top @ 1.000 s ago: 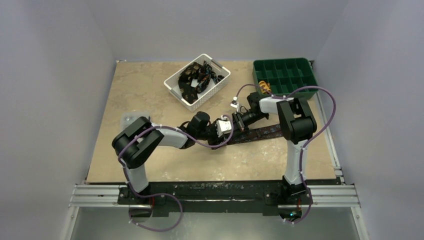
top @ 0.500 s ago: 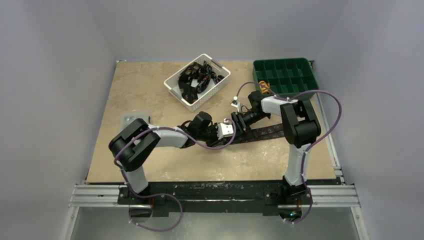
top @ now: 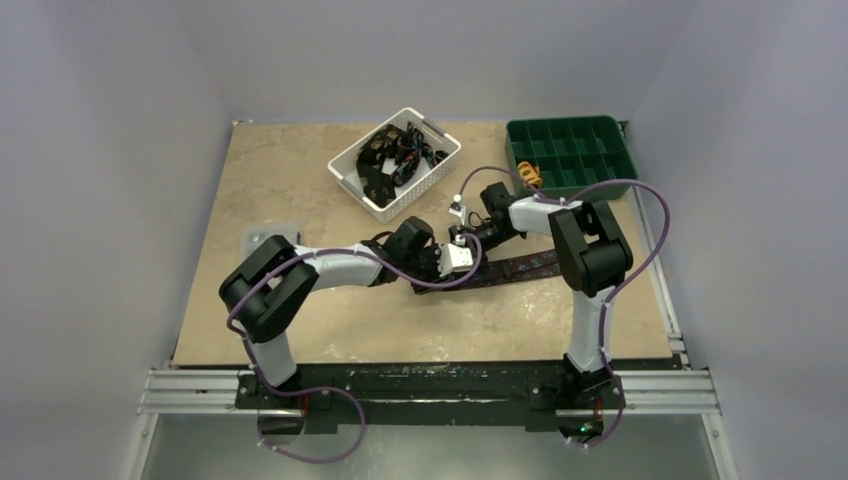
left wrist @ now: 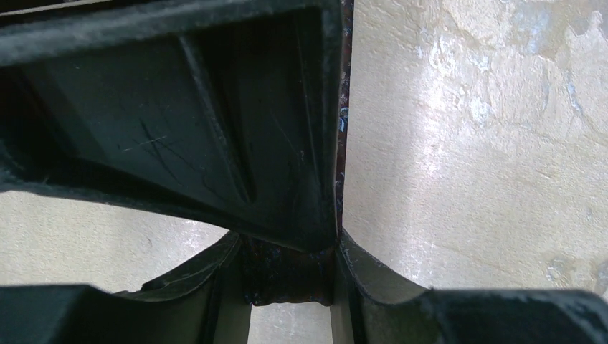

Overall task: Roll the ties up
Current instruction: Roll the tie at the center of the board.

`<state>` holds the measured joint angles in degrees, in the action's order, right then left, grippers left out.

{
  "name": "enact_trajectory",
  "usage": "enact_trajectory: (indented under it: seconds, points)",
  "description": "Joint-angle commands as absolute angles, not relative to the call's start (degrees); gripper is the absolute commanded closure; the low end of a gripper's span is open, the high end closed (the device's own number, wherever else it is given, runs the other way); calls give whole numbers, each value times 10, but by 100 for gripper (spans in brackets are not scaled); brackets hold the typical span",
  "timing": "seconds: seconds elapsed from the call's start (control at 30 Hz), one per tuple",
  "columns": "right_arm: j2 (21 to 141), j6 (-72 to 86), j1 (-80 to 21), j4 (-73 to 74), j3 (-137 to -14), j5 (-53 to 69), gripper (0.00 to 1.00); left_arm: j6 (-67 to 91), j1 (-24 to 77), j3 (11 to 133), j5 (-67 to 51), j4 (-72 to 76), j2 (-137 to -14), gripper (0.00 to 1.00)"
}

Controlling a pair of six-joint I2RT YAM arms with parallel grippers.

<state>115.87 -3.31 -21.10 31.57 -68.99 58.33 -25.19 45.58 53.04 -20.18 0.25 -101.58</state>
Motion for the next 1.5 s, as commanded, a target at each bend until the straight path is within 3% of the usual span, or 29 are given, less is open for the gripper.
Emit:
enact_trajectory:
  seconds: [0.0,0.1,0.43,0.77,0.87,0.97,1.1,1.17,1.27,1.47]
  points:
    - [1172,-16,-222,290,-702,583,63,-270,460,540,-178,-57,-1038,71]
    - [1178,-40,-222,308,-703,571,99,-271,460,541,-174,-59,-1038,69]
    - [1201,-125,-190,352,-688,499,100,-184,412,506,-281,49,-1005,37]
    - [1229,-137,-179,367,-686,451,100,-163,431,450,-291,251,-1008,29]
    - [1238,-135,-179,369,-688,448,100,-158,438,433,-270,295,-1028,30]
    - [1236,-133,-179,365,-683,445,100,-168,442,428,-261,308,-1054,38]
    - [1225,-138,-179,362,-680,444,100,-198,443,419,-246,273,-1055,64]
    - [1213,-134,-179,364,-687,473,82,-210,444,417,-228,229,-1041,73]
    - [1177,-121,-179,364,-695,499,60,-235,444,418,-196,156,-1011,76]
    - [1125,-90,-179,337,-672,549,54,-237,450,463,-169,21,-988,71]
